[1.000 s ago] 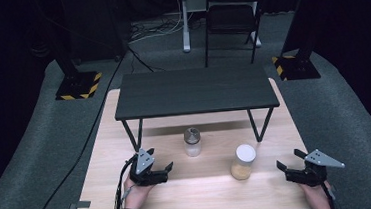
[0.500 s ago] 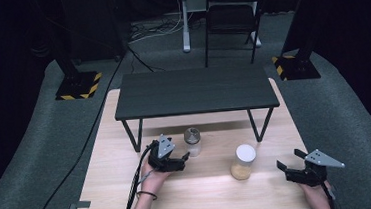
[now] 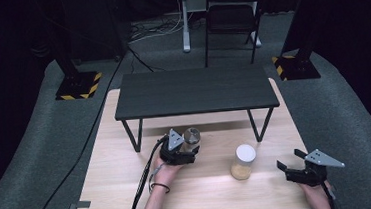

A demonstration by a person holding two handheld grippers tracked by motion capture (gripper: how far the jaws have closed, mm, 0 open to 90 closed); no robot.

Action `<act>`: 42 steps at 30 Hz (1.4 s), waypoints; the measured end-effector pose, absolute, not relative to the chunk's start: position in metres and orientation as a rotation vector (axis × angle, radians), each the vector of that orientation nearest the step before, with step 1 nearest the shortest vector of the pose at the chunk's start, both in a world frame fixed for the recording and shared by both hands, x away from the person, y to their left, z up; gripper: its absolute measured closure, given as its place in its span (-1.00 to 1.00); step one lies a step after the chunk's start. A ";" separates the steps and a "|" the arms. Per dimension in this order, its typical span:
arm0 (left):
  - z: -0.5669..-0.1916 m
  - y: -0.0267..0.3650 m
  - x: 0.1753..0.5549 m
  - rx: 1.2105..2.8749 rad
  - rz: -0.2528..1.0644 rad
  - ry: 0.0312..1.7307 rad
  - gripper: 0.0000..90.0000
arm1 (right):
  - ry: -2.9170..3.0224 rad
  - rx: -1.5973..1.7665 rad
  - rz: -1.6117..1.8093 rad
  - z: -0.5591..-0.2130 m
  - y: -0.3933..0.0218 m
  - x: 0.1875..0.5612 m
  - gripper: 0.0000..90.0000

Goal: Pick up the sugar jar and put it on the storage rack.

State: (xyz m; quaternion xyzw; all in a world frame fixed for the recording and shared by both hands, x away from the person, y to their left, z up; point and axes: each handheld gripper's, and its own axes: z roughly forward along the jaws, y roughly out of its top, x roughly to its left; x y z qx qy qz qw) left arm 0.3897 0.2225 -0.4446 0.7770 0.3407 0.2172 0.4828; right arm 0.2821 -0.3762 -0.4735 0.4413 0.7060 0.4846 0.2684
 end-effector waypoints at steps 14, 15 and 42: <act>-0.455 0.212 0.396 1.865 0.536 0.846 -0.31 | 1.899 1.193 1.310 -0.474 -0.378 0.282 -0.78; -0.454 0.211 0.396 1.868 0.534 0.851 -0.31 | 1.900 1.192 1.310 -0.474 -0.378 0.282 -0.78; -0.408 0.244 0.360 1.838 0.502 0.671 -0.31 | 1.909 1.192 1.301 -0.473 -0.376 0.282 -0.77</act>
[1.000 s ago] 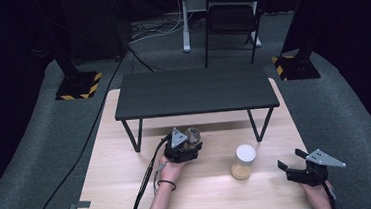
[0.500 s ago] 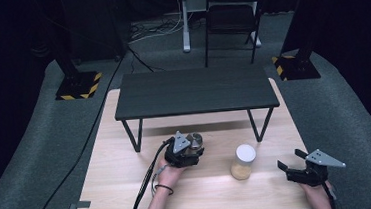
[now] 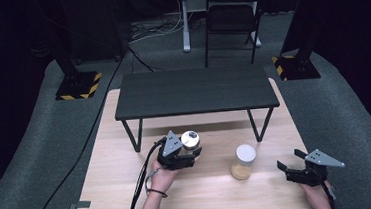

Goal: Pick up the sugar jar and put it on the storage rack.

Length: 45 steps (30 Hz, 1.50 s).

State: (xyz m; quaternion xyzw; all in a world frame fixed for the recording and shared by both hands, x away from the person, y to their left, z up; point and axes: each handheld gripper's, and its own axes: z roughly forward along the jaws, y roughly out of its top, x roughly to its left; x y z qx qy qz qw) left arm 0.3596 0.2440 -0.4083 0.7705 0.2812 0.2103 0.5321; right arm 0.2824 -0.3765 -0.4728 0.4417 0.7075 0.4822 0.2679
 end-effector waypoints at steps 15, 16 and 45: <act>-0.360 0.252 0.357 1.808 0.549 0.652 -0.31 | 1.916 1.192 1.303 -0.472 -0.377 0.283 -0.78; -0.360 0.252 0.357 1.808 0.549 0.652 -0.31 | 1.917 1.194 1.303 -0.472 -0.377 0.284 -0.78; -0.285 0.245 0.378 1.708 0.579 0.702 -0.31 | 1.920 1.199 1.304 -0.472 -0.377 0.284 -0.78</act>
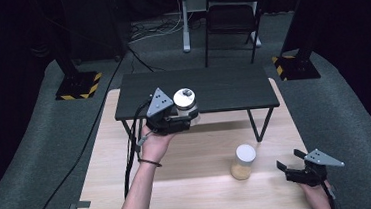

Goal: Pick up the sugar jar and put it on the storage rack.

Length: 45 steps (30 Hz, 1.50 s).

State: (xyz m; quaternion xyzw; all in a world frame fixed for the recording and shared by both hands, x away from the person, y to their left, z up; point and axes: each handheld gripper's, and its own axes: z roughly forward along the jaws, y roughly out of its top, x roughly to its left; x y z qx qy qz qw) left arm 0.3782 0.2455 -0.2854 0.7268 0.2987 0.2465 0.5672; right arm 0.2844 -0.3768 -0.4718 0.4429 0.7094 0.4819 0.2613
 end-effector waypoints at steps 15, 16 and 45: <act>-0.255 0.211 0.405 1.733 0.761 0.999 -0.31 | 1.927 1.197 1.302 -0.471 -0.377 0.285 -0.78; -0.254 0.209 0.406 1.734 0.765 1.007 -0.31 | 1.926 1.197 1.302 -0.471 -0.377 0.285 -0.78; -0.285 0.254 0.370 1.675 0.743 0.971 -0.72 | 1.926 1.197 1.295 -0.471 -0.376 0.285 -0.78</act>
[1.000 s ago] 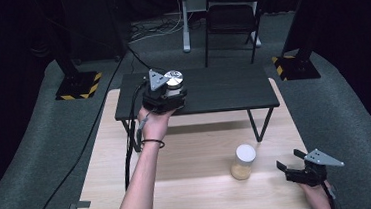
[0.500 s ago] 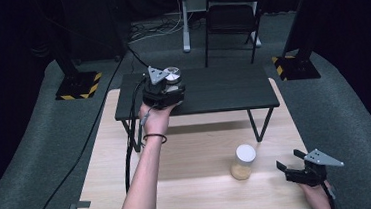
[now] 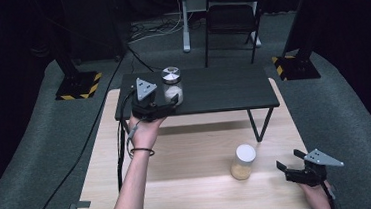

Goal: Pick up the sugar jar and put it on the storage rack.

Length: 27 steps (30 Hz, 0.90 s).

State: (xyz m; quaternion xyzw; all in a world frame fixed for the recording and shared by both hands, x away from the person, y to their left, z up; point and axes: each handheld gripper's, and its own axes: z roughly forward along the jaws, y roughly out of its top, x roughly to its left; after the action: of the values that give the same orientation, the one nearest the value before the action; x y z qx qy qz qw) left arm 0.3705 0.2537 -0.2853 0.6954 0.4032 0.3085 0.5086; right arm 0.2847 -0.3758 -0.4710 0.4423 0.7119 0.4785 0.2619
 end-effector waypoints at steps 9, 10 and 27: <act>-0.322 0.275 0.331 1.688 0.776 0.926 -0.73 | 1.927 1.197 1.292 -0.471 -0.375 0.284 -0.78; -0.327 0.278 0.326 1.687 0.778 0.925 -0.73 | 1.927 1.198 1.292 -0.471 -0.375 0.284 -0.78; -0.415 0.319 0.272 1.720 0.810 0.980 -0.74 | 1.924 1.204 1.291 -0.471 -0.375 0.284 -0.78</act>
State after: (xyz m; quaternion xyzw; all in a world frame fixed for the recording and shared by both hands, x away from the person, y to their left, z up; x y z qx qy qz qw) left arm 0.2721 0.3194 -0.4145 0.7051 0.4019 0.3323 0.4805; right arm 0.2838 -0.3746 -0.4706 0.4449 0.7112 0.4771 0.2622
